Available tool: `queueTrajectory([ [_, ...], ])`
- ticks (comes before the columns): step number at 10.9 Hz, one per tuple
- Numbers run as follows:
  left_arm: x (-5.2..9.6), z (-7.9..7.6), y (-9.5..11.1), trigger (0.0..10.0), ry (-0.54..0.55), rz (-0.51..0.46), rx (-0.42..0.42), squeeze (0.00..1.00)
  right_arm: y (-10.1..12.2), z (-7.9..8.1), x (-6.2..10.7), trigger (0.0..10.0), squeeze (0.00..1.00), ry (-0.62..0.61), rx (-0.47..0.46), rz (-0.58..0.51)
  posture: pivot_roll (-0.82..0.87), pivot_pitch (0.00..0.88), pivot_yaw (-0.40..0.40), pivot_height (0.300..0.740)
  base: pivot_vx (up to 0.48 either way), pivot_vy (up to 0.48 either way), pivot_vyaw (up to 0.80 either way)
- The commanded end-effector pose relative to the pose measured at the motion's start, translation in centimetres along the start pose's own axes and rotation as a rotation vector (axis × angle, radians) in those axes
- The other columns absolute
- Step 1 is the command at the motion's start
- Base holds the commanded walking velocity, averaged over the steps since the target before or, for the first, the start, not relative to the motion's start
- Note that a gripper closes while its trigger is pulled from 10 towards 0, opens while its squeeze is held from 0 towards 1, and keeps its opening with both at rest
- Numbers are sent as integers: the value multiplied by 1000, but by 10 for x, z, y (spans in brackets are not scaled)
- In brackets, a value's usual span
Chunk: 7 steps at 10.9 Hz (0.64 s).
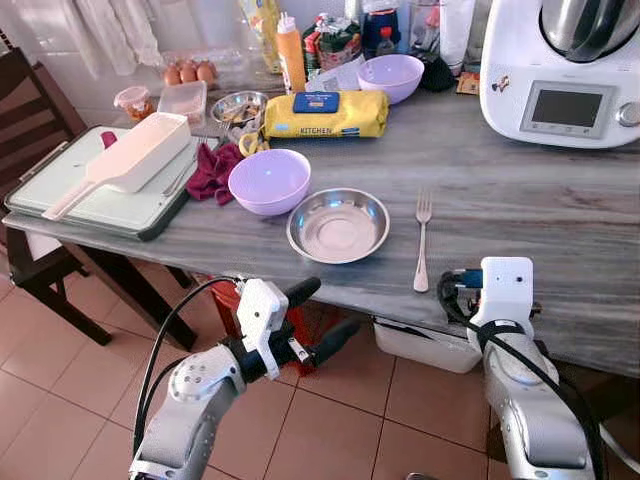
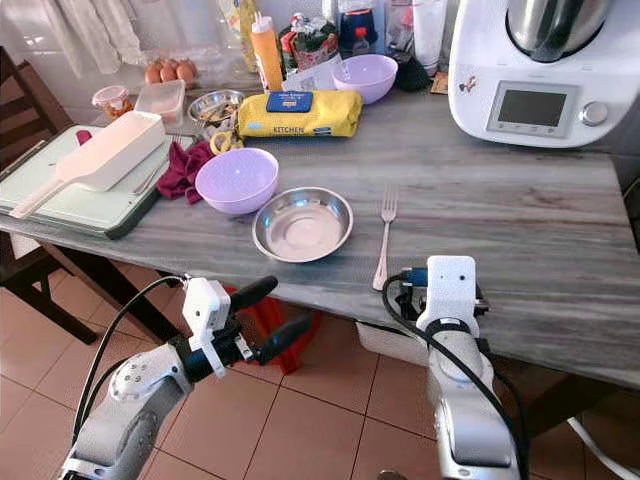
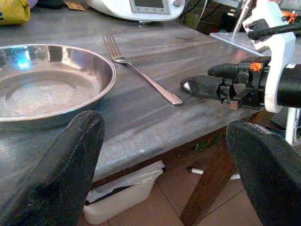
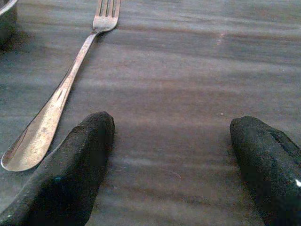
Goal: Setting the table
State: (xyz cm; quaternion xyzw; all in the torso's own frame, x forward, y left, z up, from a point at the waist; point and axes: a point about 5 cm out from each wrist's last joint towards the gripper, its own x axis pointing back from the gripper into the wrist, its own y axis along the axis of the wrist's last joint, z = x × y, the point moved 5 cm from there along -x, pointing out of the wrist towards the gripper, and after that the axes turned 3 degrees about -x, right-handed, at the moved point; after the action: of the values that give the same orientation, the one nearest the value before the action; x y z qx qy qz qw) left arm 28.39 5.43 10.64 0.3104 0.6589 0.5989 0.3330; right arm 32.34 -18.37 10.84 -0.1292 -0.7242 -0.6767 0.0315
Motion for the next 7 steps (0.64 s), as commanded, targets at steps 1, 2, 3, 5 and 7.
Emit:
queueTrajectory([
  [1,4,2,2,10000,6,0,-13,0,-9,11,-3,10000,275,42,-11,46,-134,106,133,740,0,0,0],
  [2,4,2,2,10000,3,1,-15,0,-8,14,-4,10000,278,53,-14,44,-134,106,134,740,0,0,0],
  [3,4,2,2,10000,2,2,-16,0,-6,19,-6,10000,271,71,-17,42,-132,104,135,740,0,0,0],
  [5,4,3,2,10000,5,5,-15,0,-2,32,-10,10000,271,115,-18,40,-128,103,133,740,0,0,0],
  [7,4,2,0,10000,8,8,-13,0,-3,41,-12,10000,275,152,-11,52,-125,105,128,740,0,0,0],
])
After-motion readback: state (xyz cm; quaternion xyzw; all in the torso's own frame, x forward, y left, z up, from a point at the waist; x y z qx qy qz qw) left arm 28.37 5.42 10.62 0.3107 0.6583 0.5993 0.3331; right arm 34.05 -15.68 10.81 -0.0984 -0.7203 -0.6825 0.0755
